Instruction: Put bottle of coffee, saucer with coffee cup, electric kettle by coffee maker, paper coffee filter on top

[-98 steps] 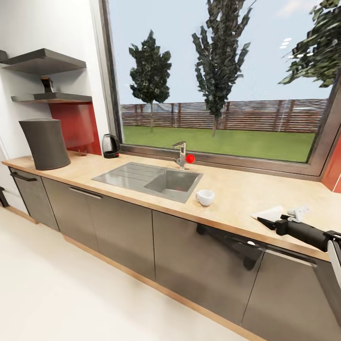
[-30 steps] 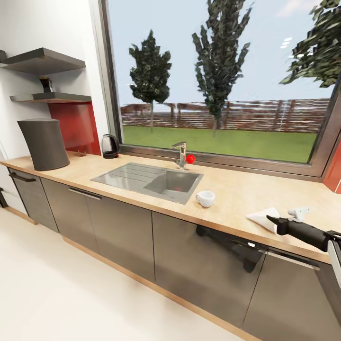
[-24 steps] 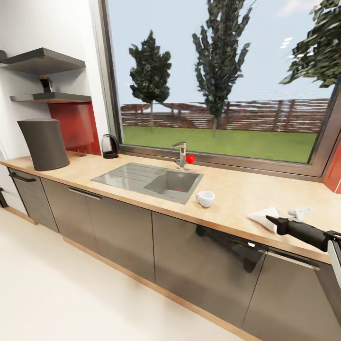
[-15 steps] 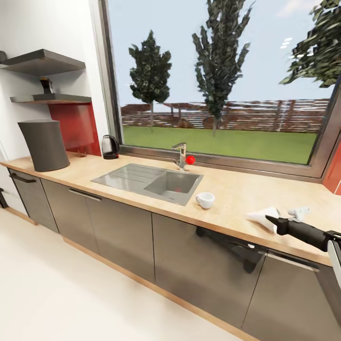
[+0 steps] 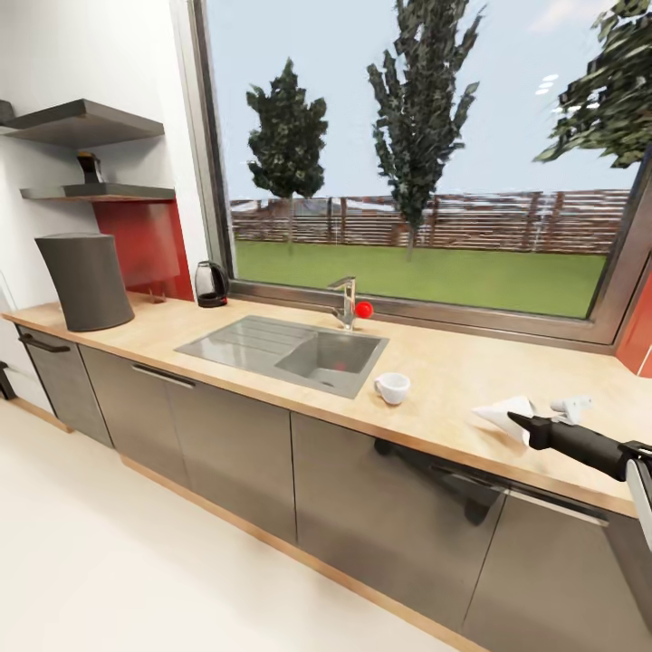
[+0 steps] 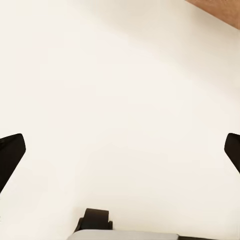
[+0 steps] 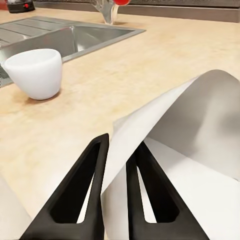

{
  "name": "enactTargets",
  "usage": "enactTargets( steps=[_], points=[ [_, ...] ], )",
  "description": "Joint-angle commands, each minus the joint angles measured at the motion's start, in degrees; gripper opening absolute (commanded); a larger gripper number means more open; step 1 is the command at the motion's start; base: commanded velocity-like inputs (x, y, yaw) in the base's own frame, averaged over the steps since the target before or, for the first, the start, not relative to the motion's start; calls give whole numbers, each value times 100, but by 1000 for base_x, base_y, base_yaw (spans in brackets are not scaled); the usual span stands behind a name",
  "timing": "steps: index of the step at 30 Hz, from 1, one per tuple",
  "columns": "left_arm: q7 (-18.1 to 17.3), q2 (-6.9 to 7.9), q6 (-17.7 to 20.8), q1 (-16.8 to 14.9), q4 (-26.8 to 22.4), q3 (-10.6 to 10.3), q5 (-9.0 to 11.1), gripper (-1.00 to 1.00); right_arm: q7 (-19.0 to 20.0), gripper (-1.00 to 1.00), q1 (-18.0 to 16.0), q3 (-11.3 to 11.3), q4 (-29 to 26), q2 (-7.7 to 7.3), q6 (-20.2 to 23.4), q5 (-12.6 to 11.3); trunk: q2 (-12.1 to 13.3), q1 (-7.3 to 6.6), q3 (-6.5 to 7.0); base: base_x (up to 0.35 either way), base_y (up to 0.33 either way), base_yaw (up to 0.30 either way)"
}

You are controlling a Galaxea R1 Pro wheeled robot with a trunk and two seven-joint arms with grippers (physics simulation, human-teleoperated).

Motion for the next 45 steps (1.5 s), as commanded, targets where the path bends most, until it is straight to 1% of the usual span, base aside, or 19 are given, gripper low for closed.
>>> enactTargets(
  steps=[1,3,25,28,31,33,40,42,45],
  points=[
    [-3,-2,-6,1,-7,4,53,100,12,-100,-5,-7,-3,1,50,-10,39,-23,13,0,0,0],
    [-3,-2,-6,2,-7,3,56,100,12,-100,-5,-8,-3,1,50,-14,119,-66,49,0,0,0],
    [-3,-2,-6,3,-10,4,53,100,10,-100,-6,-6,-13,1,47,-16,119,-66,49,0,0,0],
    [-3,-2,-6,2,-8,4,51,100,-47,-100,-6,-4,-21,1,44,-7,119,-66,49,0,0,0],
    [-3,-2,-6,2,-10,4,52,100,-256,-100,-6,-2,-43,1,42,-9,119,-66,49,0,0,0],
    [-3,-2,-6,2,-10,4,53,100,-530,-100,-6,-1,-59,1,46,-15,119,-66,49,0,0,0],
    [-3,-2,-6,3,-9,4,52,100,-846,-100,-6,-1,-70,1,49,-11,119,-66,49,0,0,0],
    [-3,-2,-6,4,-8,4,50,100,-1021,-100,-6,3,-71,1,50,-15,119,-66,49,-3,0,0],
    [-3,-2,-6,2,-7,4,53,100,-1125,-100,-4,7,-71,3,50,-15,119,-66,49,-60,0,0]
  ],
)
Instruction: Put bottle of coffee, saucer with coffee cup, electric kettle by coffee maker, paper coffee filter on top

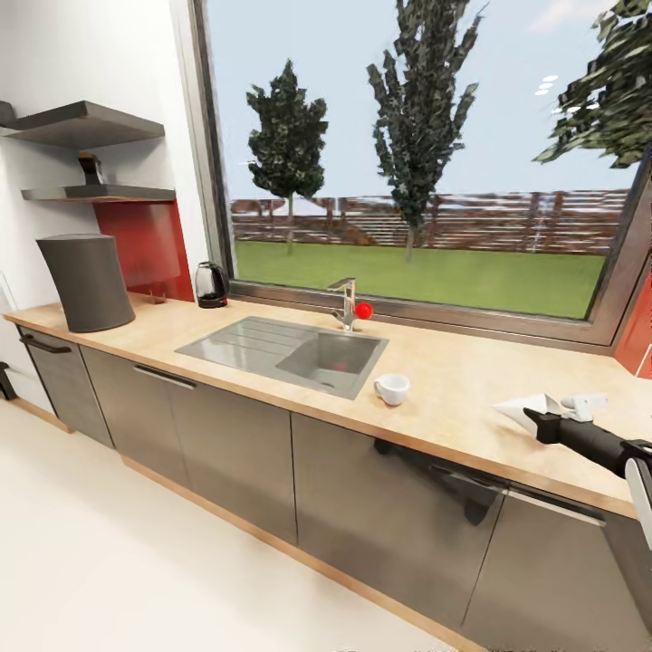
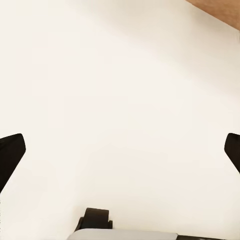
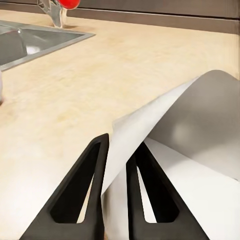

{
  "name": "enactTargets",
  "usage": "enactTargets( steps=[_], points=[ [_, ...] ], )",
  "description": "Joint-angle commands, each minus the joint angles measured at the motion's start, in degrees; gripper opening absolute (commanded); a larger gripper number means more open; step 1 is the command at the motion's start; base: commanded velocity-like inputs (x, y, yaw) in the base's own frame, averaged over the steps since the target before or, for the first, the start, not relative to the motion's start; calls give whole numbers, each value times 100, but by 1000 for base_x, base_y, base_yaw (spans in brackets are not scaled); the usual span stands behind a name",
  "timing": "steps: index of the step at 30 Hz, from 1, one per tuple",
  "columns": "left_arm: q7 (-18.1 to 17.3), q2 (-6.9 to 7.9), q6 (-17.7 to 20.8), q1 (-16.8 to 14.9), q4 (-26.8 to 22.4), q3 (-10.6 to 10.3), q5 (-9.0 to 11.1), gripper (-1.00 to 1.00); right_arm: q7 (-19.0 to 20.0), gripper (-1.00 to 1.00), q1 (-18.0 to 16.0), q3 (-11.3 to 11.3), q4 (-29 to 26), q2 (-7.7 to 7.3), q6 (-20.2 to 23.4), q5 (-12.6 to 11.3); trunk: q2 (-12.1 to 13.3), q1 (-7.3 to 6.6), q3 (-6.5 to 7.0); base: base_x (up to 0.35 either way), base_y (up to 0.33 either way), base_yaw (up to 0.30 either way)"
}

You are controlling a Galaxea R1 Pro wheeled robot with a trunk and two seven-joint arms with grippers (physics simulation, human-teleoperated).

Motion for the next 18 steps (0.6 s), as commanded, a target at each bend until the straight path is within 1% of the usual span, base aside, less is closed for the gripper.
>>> enactTargets(
  steps=[1,4,6,18],
  points=[
    [-3,-3,-6,4,-7,4,53,100,-31,-100,-5,-5,-5,3,50,-11,-3,-1,-5,-167,0,0],
    [-3,-3,-6,1,-7,4,53,100,-84,-100,-5,-4,-5,7,50,-10,-3,-1,-5,-206,0,0],
    [-3,-3,-6,0,-9,4,53,100,-93,-100,-4,-6,-5,7,54,-18,-3,-1,-5,-94,0,0],
    [-3,-3,-6,2,-10,7,56,100,-78,-100,-5,-8,-5,8,68,-33,-3,-1,-5,-18,0,0]
  ],
)
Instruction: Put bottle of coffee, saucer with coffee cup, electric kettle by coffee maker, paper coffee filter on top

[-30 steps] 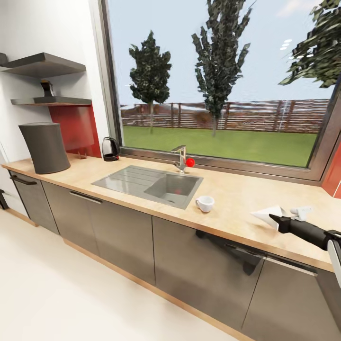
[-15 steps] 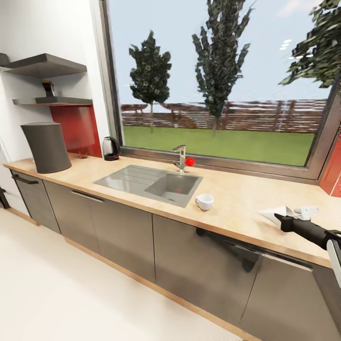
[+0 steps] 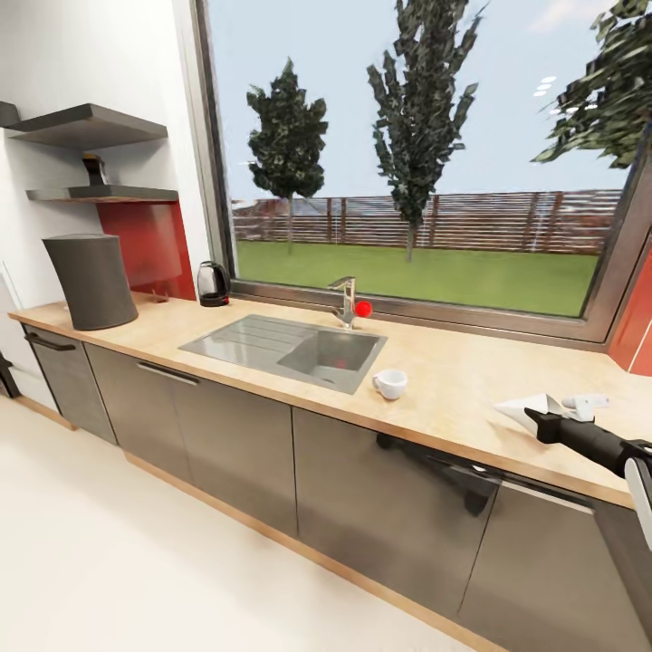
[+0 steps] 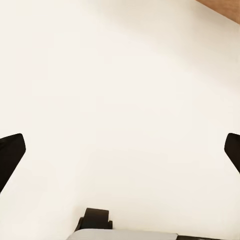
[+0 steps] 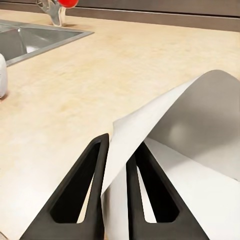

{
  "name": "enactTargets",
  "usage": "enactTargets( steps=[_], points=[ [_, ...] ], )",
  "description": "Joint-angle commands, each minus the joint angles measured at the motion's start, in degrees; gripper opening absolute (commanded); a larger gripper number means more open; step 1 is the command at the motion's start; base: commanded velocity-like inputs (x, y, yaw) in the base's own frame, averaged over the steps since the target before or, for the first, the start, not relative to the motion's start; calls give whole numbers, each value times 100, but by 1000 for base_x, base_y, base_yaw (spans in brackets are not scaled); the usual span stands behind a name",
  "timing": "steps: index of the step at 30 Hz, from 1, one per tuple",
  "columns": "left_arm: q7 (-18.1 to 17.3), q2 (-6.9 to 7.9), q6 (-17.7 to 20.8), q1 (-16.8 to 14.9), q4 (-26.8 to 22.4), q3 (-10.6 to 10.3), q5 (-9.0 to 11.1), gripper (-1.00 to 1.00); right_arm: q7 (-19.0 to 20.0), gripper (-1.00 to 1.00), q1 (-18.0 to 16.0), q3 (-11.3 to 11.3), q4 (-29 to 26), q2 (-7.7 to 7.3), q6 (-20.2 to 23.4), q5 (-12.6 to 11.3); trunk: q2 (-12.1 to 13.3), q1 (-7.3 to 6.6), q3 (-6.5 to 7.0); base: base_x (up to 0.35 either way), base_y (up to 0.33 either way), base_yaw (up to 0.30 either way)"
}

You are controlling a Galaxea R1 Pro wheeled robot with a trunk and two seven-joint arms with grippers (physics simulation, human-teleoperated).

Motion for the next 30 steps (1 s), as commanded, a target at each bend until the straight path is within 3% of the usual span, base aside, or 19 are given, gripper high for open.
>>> enactTargets(
  steps=[1,30],
  points=[
    [-3,-2,-6,1,-10,6,55,100,15,-100,-3,-9,-5,1,53,-16,-3,0,-5,0,0,0],
    [-3,5,-6,3,-13,9,55,100,33,-100,-5,-17,-5,1,70,-32,-3,0,-5,0,20,0]
  ],
)
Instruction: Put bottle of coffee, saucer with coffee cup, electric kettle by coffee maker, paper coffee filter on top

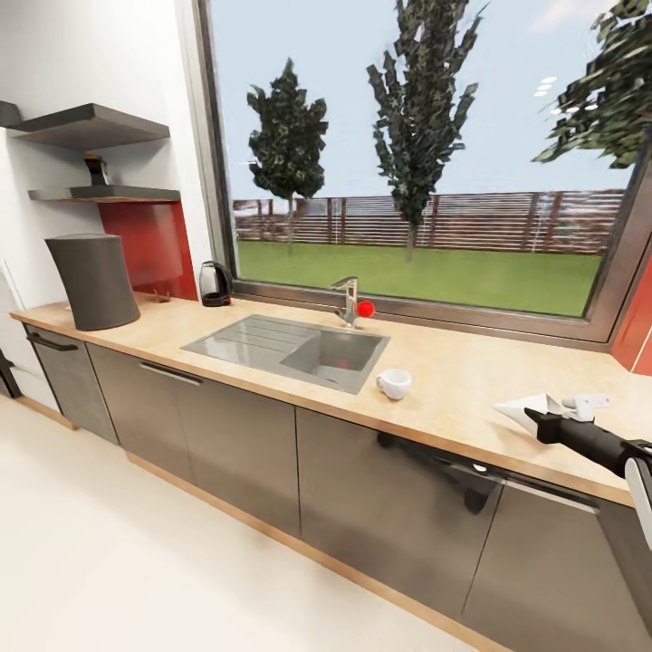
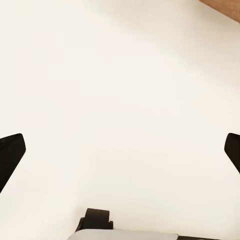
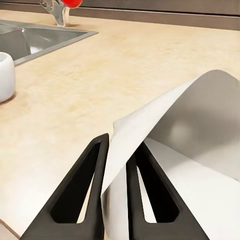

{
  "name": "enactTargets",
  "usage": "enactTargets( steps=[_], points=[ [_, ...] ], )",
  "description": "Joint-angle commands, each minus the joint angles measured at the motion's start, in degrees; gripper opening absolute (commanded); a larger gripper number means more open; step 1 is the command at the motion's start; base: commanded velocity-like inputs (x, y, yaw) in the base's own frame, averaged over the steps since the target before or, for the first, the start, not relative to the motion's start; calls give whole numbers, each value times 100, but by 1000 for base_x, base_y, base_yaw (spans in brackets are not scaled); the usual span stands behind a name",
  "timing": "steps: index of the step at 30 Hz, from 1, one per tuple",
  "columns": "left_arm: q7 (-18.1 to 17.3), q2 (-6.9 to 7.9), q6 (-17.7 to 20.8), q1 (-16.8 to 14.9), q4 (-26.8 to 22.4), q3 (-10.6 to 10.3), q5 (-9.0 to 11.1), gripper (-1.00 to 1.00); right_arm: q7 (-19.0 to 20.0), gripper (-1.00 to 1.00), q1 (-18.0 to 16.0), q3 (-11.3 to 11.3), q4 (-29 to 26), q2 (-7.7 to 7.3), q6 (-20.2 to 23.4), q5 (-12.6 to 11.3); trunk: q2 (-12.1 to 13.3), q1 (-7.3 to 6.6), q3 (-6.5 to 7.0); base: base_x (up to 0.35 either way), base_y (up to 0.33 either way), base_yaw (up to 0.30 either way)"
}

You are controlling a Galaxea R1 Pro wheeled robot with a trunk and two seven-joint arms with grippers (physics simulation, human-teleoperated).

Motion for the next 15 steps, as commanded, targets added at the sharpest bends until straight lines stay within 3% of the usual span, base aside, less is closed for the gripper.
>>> enactTargets(
  steps=[1,6,15],
  points=[
    [-3,-4,-6,1,-7,4,54,100,10,-100,-4,-9,-5,1,49,-16,-3,0,-5,0,0,0],
    [-3,-4,-6,1,-7,4,55,100,13,-100,-4,-9,-5,1,47,-16,-3,0,-5,0,0,49],
    [-3,-4,-6,1,-7,4,54,100,14,-100,-4,-9,-5,1,47,-16,-3,0,-5,0,0,221]
  ],
)
